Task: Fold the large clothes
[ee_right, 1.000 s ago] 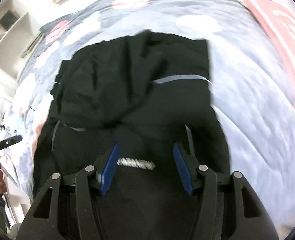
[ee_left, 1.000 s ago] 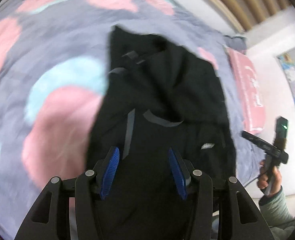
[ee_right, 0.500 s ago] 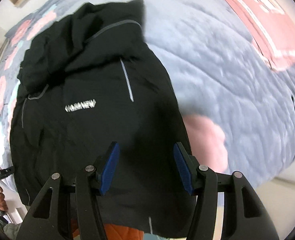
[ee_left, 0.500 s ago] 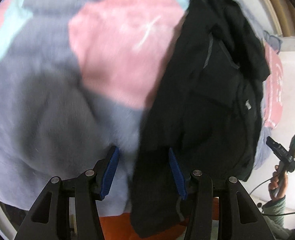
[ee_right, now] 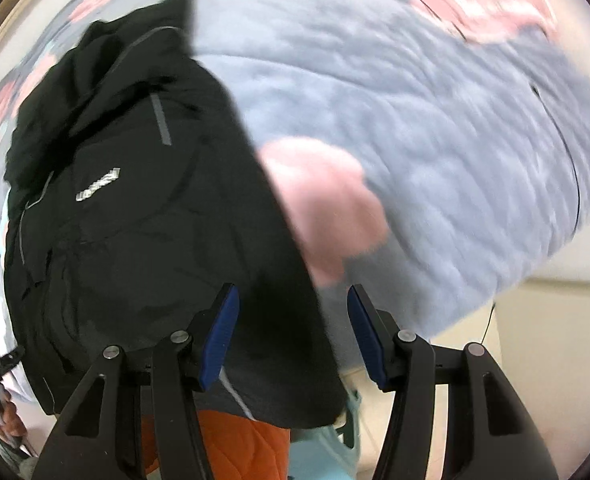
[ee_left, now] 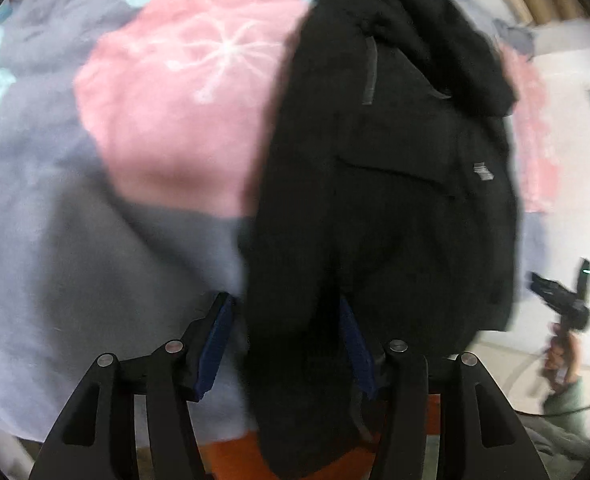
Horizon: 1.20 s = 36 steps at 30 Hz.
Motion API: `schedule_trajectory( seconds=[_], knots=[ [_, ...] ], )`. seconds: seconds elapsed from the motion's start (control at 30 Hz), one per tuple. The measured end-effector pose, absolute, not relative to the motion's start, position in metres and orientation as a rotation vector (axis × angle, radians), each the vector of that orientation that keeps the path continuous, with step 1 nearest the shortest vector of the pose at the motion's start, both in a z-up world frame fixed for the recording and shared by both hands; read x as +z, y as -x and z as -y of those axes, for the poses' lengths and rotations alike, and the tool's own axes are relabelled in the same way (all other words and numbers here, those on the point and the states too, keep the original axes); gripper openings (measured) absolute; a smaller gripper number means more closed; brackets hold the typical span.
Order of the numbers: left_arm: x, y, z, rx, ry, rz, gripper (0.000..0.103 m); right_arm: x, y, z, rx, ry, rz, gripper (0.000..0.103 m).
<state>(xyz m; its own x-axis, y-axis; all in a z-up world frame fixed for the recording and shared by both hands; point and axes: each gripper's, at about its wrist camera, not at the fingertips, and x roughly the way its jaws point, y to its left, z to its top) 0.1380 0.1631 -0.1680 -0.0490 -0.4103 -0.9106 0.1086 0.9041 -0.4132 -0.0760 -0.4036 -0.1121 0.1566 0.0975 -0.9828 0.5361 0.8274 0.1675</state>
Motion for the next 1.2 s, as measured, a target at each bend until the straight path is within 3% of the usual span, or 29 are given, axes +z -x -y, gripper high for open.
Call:
schedule_trajectory(
  seconds=[0.37, 0.47, 0.63, 0.87, 1.03, 1.2],
  knots=[
    [-0.163, -0.145, -0.124, -0.418, 0.064, -1.571, 0.055, -0.176, 0.097, 0.404, -0.247, -0.754, -1.481, 0.059],
    [-0.150, -0.147, -0.125, -0.488, 0.123, -1.563, 0.055, -0.160, 0.095, 0.393, -0.112, -0.786, -1.459, 0.047],
    [-0.102, -0.144, -0.103, -0.716, 0.128, -1.493, 0.055, -0.105, 0.084, 0.361, 0.101, -0.702, -1.356, 0.047],
    [-0.149, -0.145, -0.127, -0.602, 0.327, -1.584, 0.055, -0.132, 0.072, 0.350, 0.098, -0.667, -1.457, 0.047],
    [-0.174, -0.111, -0.135, -0.551, 0.302, -1.688, 0.055, -0.151, 0.084, 0.358, 0.022, -0.557, -1.557, 0.048],
    [-0.183, -0.096, -0.124, -0.578, 0.345, -1.705, 0.055, -0.174, 0.100, 0.372, 0.034, -0.661, -1.612, 0.048]
  ],
)
